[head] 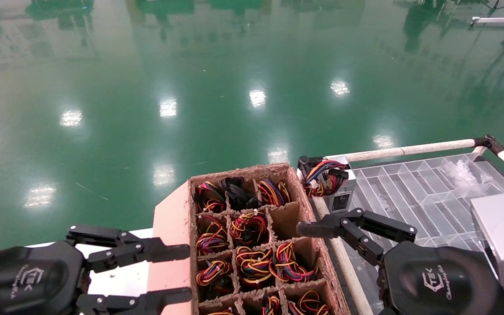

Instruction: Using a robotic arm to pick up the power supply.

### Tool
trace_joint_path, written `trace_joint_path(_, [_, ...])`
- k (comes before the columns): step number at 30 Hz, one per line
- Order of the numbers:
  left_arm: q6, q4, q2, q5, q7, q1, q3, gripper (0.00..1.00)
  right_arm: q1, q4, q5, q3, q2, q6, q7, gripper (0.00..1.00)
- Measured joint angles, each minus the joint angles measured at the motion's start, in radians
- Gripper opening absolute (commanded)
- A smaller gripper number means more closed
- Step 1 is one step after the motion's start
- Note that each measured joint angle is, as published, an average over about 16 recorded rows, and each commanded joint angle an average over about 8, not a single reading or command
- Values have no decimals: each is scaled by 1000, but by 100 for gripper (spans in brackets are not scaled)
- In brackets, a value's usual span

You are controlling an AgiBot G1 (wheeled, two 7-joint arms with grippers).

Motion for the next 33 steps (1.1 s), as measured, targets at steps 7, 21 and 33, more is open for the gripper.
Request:
trace_joint_path(7, [0, 0, 0, 0, 0, 0, 0, 0, 0, 0, 0, 0, 0, 0, 0, 100])
trace_joint_path(21, [0, 0, 0, 0, 0, 0, 0, 70, 10, -20, -29, -9, -9, 22, -1, 100])
trace_joint_path(33, [0, 1, 0, 0, 0, 0, 1, 100, 129, -166, -241, -92, -101, 115, -26, 100])
